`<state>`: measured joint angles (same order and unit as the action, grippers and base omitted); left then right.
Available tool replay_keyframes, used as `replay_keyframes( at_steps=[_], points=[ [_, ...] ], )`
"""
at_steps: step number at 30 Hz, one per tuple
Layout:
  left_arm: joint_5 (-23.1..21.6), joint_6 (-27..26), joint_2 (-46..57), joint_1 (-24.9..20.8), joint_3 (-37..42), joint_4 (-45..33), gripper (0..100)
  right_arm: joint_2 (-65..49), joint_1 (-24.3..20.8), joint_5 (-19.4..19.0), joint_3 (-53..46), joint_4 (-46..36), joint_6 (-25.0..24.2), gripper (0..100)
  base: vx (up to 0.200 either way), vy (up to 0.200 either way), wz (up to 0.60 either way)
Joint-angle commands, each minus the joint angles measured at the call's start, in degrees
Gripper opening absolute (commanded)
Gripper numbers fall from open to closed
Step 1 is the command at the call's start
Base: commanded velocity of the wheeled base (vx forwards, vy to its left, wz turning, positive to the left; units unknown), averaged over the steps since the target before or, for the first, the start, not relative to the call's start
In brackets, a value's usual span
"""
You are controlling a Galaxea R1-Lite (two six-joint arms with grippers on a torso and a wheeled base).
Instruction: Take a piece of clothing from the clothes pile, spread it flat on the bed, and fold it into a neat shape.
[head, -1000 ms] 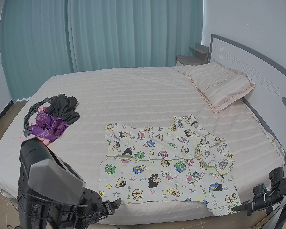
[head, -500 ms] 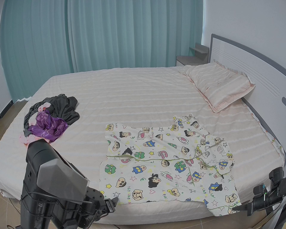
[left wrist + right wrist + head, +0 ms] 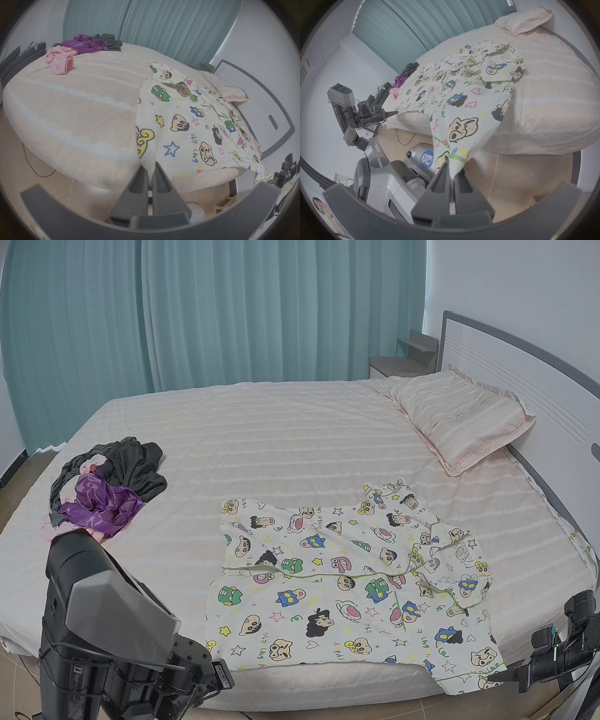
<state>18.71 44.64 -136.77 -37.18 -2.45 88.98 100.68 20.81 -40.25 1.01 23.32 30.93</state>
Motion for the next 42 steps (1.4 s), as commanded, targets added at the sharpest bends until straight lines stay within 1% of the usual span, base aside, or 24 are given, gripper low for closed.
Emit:
replay_keyframes(
  at_steps=[1, 4, 6, 8, 11, 16, 20, 22, 26, 30, 35, 37, 39, 42],
  points=[
    [0.2, 0.1, 3.1, -0.1, 1.4, 0.4, 0, -0.3, 0.0, 0.1, -1.0, 0.0, 0.1, 0, 0.0, 0.0, 0.0],
    [0.3, 0.2, 4.5, -0.7, 2.5, 0.3, 0, -2.1, 0.0, 0.2, -1.0, -1.6, 0.1, 0, 0.0, 0.0, 0.0],
    [0.4, 0.2, 4.3, -1.1, 2.5, 0.2, 0, -4.2, 0.0, 0.3, -1.0, -4.2, 0.3, 0, 0.0, 0.0, 0.0],
    [0.4, 0.1, 4.3, -1.1, 2.4, 0.2, 0, -4.4, 0.0, 0.3, -1.0, -4.5, 0.3, 0, 0.0, 0.0, 0.0],
    [0.5, 0.3, 4.2, -2.3, 2.5, -0.6, 0, -6.8, 0.0, 0.4, -0.7, -9.7, 2.0, 0, 0.0, 0.0, 0.0],
    [0.7, 0.3, 5.5, -3.1, 2.5, -3.5, 0, -7.2, 0.0, 0.4, -0.7, -11.5, 3.3, 0, 0.0, 0.0, 0.0],
    [0.7, 0.4, 11.3, -4.0, 2.5, -10.0, 0, -7.1, 0.0, 1.1, -1.0, -11.6, 3.7, 0, 0.0, 0.0, 0.0],
    [0.6, 0.4, 14.9, -4.7, 2.5, -14.4, 0, -7.2, 0.0, 1.1, -1.0, -12.2, 3.8, 0, 0.0, 0.0, 0.0],
    [0.6, 0.4, 18.2, -5.5, 2.5, -20.4, 0, -7.2, 0.0, 1.1, -1.0, -13.6, 4.4, 0, 0.0, 0.0, 0.0],
    [0.6, 1.0, 19.3, -6.1, 2.5, -23.0, 0, -7.3, 0.2, 1.2, -1.0, -14.8, 6.0, 0, 0.0, 0.0, 0.0],
    [0.6, 2.0, 20.8, -8.6, 2.5, -26.7, 0, -7.6, 0.5, 2.4, -0.8, -17.0, 7.7, 0, 0.0, 0.0, 0.0],
    [0.6, 2.5, 22.3, -10.0, 2.5, -29.6, 0, -7.5, 0.5, 2.5, -0.6, -17.4, 8.0, 0, 0.0, 0.0, 0.0],
    [0.6, 2.5, 23.4, -10.1, 2.5, -31.2, 0, -7.4, 0.5, 2.5, -0.6, -17.5, 8.3, 0, 0.0, 0.0, 0.0],
    [0.6, 2.4, 23.7, -9.8, 2.2, -31.1, 0, -7.7, 0.4, 2.2, -0.2, -17.7, 9.5, 0, 0.0, 0.0, 0.0]
  ],
)
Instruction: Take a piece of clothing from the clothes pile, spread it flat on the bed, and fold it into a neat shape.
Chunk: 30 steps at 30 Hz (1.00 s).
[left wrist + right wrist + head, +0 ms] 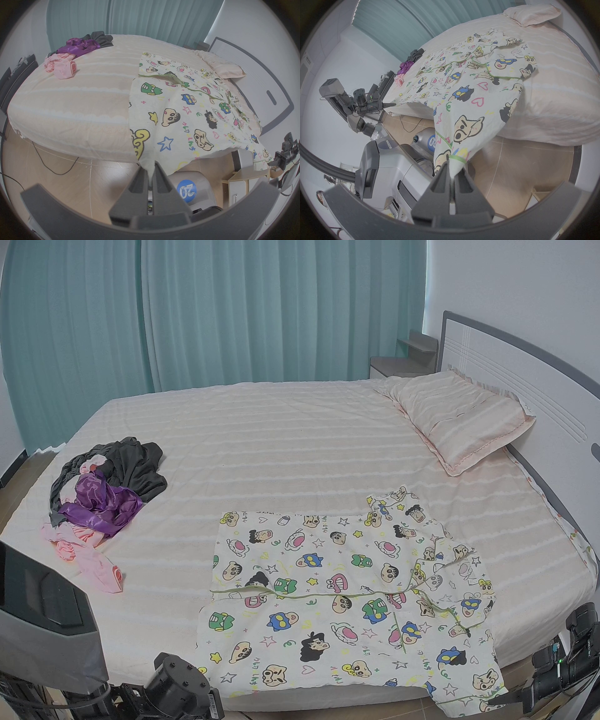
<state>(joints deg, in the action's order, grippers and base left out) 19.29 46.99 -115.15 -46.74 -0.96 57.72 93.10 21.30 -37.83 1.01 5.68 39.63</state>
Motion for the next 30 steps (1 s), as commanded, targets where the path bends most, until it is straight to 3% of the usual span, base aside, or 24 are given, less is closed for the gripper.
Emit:
replay_keyframes(
  at_steps=[1, 7, 13, 23, 26, 30],
  points=[
    [0.0, 0.0, 2.1, -0.1, 0.6, 0.1, 0, -0.2, -0.1, -0.2, -0.1, -0.1, 0.9, 0, 0.0, 0.0, 0.0],
    [0.0, 0.0, 2.7, 1.9, -2.6, 0.2, 0, -3.6, -0.4, -2.0, 5.4, -2.3, -1.5, 0, 0.0, 0.0, 0.0],
    [0.0, 0.2, 3.0, 6.9, -8.7, -0.2, 0, -4.7, -0.6, -5.1, 14.5, -10.5, -6.1, 0, 0.0, 0.0, 0.0],
    [-0.1, 1.4, 3.6, 12.5, -16.0, -4.1, 0, 1.1, -1.3, -7.5, 26.1, -15.6, -14.1, 0, 0.0, 0.0, 0.0],
    [-0.8, 3.6, 6.1, 12.7, -19.0, -9.7, 0, 3.3, -1.5, -8.0, 28.3, -15.6, -15.9, 0, 0.0, 0.0, 0.0],
    [-4.4, 6.6, 11.4, 12.8, -25.9, -27.2, 0, 6.0, -1.4, -8.1, 31.2, -15.5, -17.6, 0, 0.0, 0.0, 0.0]
  ],
)
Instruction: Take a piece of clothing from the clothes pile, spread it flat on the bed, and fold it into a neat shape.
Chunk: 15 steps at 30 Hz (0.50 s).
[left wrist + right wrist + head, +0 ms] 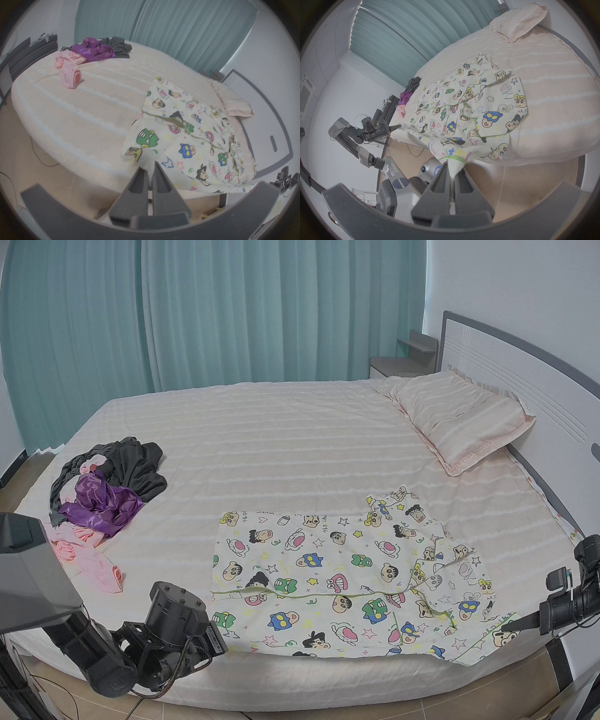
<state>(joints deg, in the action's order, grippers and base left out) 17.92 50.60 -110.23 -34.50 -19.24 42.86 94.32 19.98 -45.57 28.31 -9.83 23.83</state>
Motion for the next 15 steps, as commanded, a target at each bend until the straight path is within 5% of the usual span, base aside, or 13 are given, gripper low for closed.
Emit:
replay_keyframes(
  at_steps=[1, 7, 15],
  points=[
    [-3.9, 3.3, 7.7, 0.6, -8.6, -15.6, 0, 4.7, -0.1, -0.3, 4.0, 0.0, -1.9, 0, 0.0, 0.0, 0.0],
    [-11.2, 3.4, 12.5, 0.6, -13.7, -36.0, 0, 3.3, -0.1, -0.2, 3.6, -0.4, -1.8, 0, 0.0, 0.0, 0.0],
    [-12.6, 3.4, 11.7, 0.5, -14.5, -42.2, 0, 2.1, -0.8, 0.5, 1.6, -0.5, -1.4, 0, 0.0, 0.0, 0.0]
  ],
)
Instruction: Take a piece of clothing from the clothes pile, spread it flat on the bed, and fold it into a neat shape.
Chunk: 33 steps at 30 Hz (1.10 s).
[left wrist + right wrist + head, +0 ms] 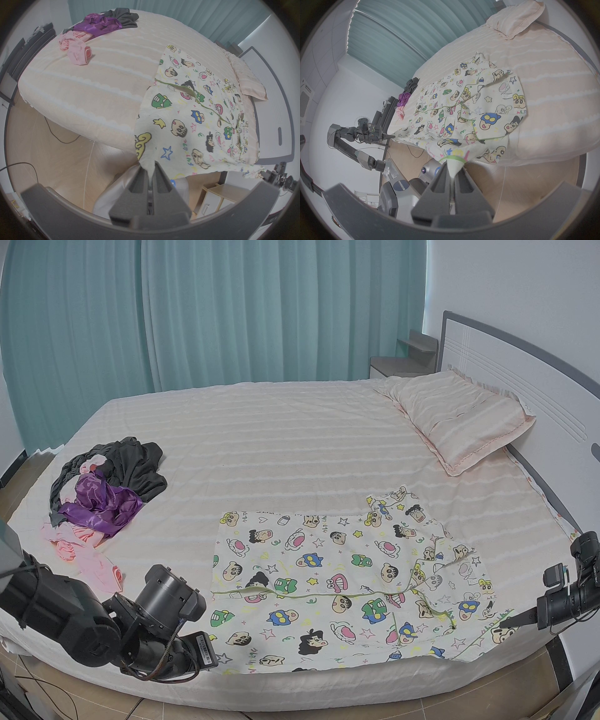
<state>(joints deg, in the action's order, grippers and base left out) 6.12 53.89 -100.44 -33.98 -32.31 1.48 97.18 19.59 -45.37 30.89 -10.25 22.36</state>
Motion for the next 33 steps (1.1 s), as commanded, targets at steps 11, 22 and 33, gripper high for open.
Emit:
replay_keyframes(
  at_steps=[11, 22, 33],
  points=[
    [-0.6, 0.3, -2.5, 1.8, -4.1, -0.2, 0, -0.1, -1.1, 0.0, 1.6, 0.1, -0.5, 0, 0.0, 0.0, 0.0],
    [-0.7, 0.2, -4.7, 7.0, -7.6, 0.5, 0, 5.7, -1.7, -0.5, 7.6, 0.2, -1.0, 0, 0.0, 0.0, 0.0],
    [-0.7, 0.3, -12.1, 9.5, -14.1, 4.1, 0, 10.6, -2.4, -0.6, 15.6, 0.5, -5.8, 0, 0.0, 0.0, 0.0]
  ],
)
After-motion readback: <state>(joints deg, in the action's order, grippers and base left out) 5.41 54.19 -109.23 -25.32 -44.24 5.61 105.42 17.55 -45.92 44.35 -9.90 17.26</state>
